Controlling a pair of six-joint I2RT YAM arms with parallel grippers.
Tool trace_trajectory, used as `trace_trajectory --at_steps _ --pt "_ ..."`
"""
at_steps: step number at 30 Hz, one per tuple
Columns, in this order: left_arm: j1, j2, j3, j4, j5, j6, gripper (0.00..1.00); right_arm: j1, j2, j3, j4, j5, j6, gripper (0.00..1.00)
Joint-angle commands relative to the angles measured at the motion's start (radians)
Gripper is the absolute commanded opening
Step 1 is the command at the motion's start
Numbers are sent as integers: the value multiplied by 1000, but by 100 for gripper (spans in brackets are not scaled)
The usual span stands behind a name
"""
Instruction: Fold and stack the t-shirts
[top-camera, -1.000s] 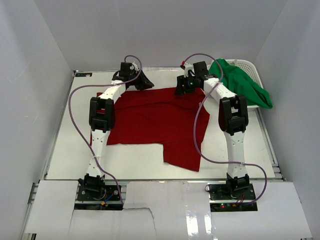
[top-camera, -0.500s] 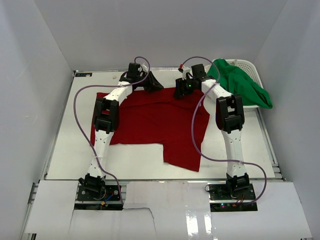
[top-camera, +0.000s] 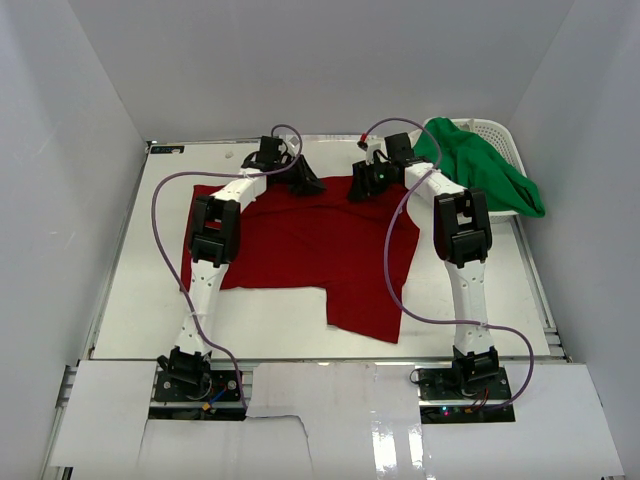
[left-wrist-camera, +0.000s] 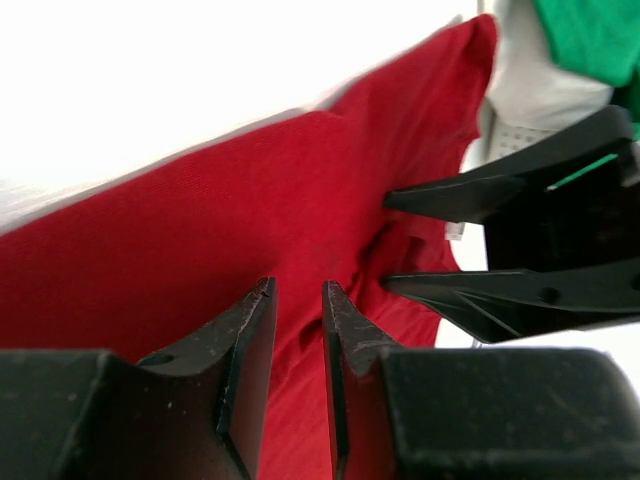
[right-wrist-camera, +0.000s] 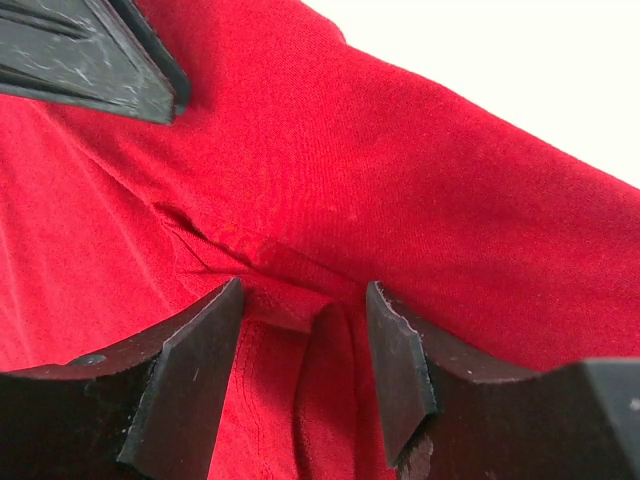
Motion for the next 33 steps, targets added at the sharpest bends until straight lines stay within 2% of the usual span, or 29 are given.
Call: trace_trajectory --at_steps 1,7,9,10,12,13,15,21,24,30,33 --pt "-14 5 -4 -43 -35 45 35 -4 -49 16 -38 -39 -15 59" --pt "-17 22 -15 -77 -66 70 35 -4 -48 12 -55 -71 -2 55" --pt "-19 25 -18 -82 -72 73 35 -4 -53 2 -55 -78 3 44" --pt "-20 25 -18 -85 -78 76 35 -4 -55 -4 -57 -87 5 35" --pt "-22 26 -20 -89 -86 81 35 -4 -56 -8 -58 -94 6 25" --pt "-22 26 -20 -92 -93 85 35 -4 -59 -13 -58 -99 8 16" --pt "-25 29 -20 -95 -96 87 35 -3 -62 -16 -58 -110 9 11" --pt "-34 37 -7 -109 -107 96 35 2 -98 -27 -71 -127 23 13" --pt "-37 45 8 -128 -118 104 35 13 -121 -25 -100 -110 19 36" --pt "-44 49 28 -160 -132 116 35 19 -168 -54 -103 -94 20 42" --pt "-44 52 34 -181 -142 125 35 19 -159 -48 -126 -114 23 39"
